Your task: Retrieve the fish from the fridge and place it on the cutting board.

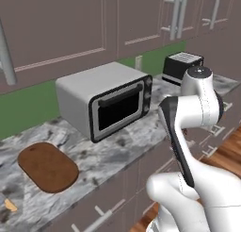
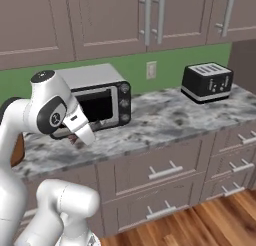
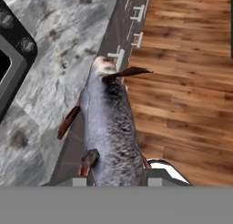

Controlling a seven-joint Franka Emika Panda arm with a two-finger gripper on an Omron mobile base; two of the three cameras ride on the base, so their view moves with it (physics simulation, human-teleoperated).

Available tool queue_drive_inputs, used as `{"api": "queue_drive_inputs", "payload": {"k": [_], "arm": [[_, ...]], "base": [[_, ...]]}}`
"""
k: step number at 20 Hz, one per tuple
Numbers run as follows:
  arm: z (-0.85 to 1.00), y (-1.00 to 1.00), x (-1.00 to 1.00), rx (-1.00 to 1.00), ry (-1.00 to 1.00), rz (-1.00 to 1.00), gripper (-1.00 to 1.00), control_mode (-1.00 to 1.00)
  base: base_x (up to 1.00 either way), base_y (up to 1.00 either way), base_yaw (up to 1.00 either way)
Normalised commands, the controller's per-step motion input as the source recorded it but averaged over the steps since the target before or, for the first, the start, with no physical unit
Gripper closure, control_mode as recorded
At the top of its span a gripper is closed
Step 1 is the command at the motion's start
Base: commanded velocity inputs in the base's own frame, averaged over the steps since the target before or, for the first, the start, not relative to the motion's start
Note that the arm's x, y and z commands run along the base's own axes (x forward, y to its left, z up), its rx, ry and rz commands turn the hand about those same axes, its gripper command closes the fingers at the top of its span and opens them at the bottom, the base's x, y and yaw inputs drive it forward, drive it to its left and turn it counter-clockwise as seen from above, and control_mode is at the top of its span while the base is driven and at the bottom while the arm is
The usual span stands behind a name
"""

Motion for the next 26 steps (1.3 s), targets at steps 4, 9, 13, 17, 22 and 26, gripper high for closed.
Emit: {"api": "queue_drive_inputs", "payload": {"k": [4, 9, 13, 17, 22, 26], "arm": [[0.0, 0.0, 0.0, 0.0, 0.0, 0.0, 1.0, 1.0], [0.0, 0.0, 0.0, 0.0, 0.0, 0.0, 1.0, 1.0], [0.0, 0.0, 0.0, 0.0, 0.0, 0.0, 1.0, 1.0], [0.0, 0.0, 0.0, 0.0, 0.0, 0.0, 1.0, 1.0], [0.0, 0.0, 0.0, 0.0, 0.0, 0.0, 1.0, 1.0], [0.0, 0.0, 0.0, 0.0, 0.0, 0.0, 1.0, 1.0]], "base": [[-0.03, 0.33, 0.36], [-0.21, 0.43, 0.34], [-0.62, 0.2, 0.25], [-0.82, 0.04, 0.19], [-0.52, 0.21, 0.17], [-0.02, 0.73, 0.32]]}}
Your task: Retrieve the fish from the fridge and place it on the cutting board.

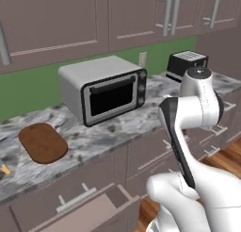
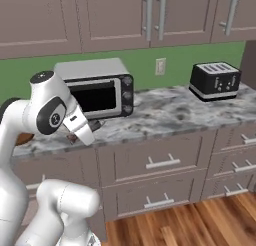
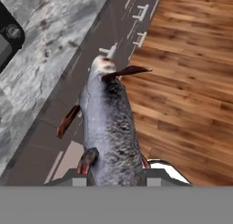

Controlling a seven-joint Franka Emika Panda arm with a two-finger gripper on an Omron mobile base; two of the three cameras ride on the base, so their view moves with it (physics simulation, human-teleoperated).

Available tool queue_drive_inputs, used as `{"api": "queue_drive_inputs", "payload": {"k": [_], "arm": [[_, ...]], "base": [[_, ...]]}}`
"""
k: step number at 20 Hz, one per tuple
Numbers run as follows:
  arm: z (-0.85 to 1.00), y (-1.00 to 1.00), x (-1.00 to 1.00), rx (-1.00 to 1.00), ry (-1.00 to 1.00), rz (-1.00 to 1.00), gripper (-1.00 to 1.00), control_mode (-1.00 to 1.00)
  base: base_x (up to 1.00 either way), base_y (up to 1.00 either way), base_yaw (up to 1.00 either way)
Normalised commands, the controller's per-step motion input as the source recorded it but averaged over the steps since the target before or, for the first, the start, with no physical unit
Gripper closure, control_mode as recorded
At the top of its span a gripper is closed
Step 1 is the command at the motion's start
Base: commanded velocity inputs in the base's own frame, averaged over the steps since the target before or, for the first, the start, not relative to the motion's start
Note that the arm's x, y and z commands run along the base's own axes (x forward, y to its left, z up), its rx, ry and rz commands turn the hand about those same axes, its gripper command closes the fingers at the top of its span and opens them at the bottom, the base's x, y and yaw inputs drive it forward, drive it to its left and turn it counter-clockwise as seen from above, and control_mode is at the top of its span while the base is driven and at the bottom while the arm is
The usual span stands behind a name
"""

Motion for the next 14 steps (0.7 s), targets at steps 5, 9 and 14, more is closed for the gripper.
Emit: {"api": "queue_drive_inputs", "payload": {"k": [5, 9, 14], "arm": [[0.0, 0.0, 0.0, 0.0, 0.0, 0.0, 1.0, 1.0], [0.0, 0.0, 0.0, 0.0, 0.0, 0.0, 1.0, 1.0], [0.0, 0.0, 0.0, 0.0, 0.0, 0.0, 1.0, 1.0]], "base": [[0.0, 0.62, 0.23], [0.0, 0.91, 0.15], [0.04, 0.96, 0.16]]}}
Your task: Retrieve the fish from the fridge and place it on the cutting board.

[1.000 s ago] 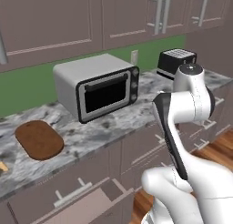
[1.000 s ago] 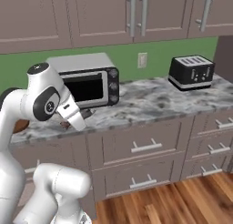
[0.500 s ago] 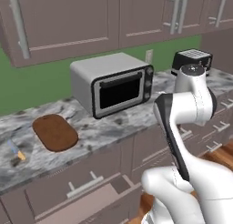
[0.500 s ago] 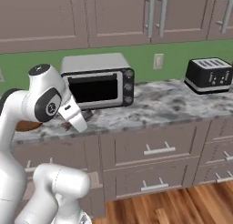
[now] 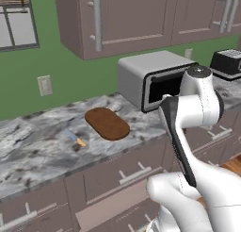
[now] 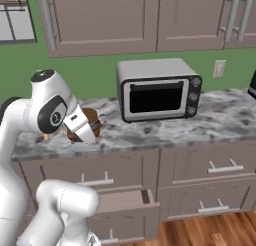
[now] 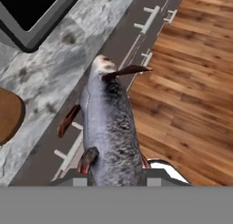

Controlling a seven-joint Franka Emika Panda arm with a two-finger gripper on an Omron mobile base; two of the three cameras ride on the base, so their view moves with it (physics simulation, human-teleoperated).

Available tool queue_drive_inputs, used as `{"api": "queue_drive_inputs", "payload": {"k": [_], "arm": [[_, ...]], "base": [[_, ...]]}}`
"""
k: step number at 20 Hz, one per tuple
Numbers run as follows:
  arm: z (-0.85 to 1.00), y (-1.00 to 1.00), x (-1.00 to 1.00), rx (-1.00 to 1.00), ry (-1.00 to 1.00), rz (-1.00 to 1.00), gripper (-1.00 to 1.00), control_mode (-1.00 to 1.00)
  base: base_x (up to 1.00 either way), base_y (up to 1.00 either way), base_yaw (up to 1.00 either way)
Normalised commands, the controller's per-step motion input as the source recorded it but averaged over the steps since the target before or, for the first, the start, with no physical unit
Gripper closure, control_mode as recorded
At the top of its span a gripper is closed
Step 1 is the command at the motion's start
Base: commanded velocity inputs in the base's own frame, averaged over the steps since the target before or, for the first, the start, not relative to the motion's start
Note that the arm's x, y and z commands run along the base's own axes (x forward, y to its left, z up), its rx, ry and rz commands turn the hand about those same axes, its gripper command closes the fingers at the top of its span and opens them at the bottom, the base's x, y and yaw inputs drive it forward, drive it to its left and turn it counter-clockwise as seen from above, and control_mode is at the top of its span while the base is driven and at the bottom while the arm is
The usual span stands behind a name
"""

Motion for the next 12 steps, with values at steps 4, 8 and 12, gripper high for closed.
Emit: {"api": "queue_drive_inputs", "payload": {"k": [4, 8, 12], "arm": [[0.0, 0.0, 0.0, 0.0, 0.0, 0.0, 1.0, 1.0], [0.0, 0.0, 0.0, 0.0, 0.0, 0.0, 1.0, 1.0], [0.0, 0.0, 0.0, 0.0, 0.0, 0.0, 1.0, 1.0]], "base": [[0.71, 0.22, 0.16], [0.7, 0.0, 0.05], [0.53, -0.01, 0.05]]}}
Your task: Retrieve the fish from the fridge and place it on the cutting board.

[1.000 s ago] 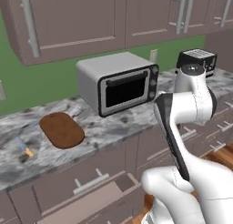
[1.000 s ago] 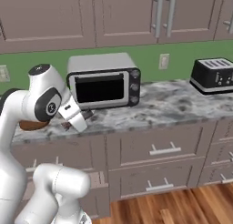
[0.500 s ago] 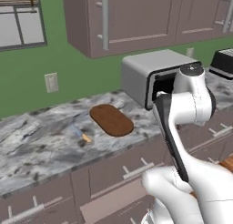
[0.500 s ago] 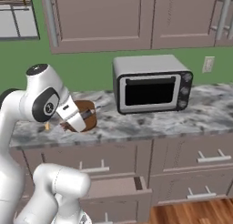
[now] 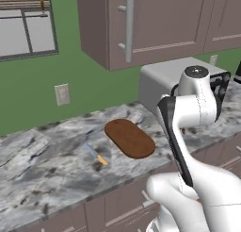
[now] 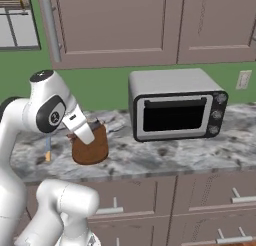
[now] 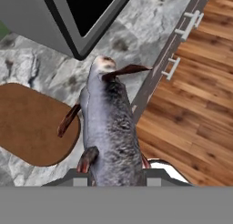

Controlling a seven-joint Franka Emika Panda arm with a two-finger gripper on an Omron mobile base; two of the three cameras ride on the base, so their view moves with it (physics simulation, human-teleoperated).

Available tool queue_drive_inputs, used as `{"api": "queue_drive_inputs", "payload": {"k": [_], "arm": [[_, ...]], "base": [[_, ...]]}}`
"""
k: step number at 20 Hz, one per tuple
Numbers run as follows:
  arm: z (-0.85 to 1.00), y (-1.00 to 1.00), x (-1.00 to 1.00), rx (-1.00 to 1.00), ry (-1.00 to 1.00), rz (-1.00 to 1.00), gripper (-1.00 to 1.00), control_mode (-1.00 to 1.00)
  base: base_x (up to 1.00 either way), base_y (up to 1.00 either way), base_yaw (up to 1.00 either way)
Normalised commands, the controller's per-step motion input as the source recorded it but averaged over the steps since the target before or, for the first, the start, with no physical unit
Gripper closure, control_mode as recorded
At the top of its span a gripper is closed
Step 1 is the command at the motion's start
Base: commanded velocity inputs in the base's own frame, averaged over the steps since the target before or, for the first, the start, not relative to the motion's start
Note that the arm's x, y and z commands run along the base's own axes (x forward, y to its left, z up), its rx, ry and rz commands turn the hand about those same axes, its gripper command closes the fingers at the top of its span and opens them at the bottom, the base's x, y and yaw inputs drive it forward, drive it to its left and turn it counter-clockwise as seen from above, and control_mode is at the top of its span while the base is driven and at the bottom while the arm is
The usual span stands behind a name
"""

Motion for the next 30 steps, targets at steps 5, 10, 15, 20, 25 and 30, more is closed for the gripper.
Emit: {"api": "queue_drive_inputs", "payload": {"k": [5, 10, 15, 20, 25, 30], "arm": [[0.0, 0.0, 0.0, 0.0, 0.0, 0.0, 1.0, 1.0], [0.0, 0.0, 0.0, 0.0, 0.0, 0.0, 1.0, 1.0], [0.0, 0.0, 0.0, 0.0, 0.0, 0.0, 1.0, 1.0], [0.0, 0.0, 0.0, 0.0, 0.0, 0.0, 1.0, 1.0], [0.0, 0.0, 0.0, 0.0, 0.0, 0.0, 1.0, 1.0], [-0.06, 0.32, 0.25, 0.01, 0.02, 0.06, 1.0, -1.0]], "base": [[0.14, 0.13, 0.01], [0.42, 0.32, 0.01], [0.46, 0.54, 0.0], [0.39, 0.49, 0.01], [0.25, 0.35, 0.03], [0.0, 0.0, 0.0]]}}
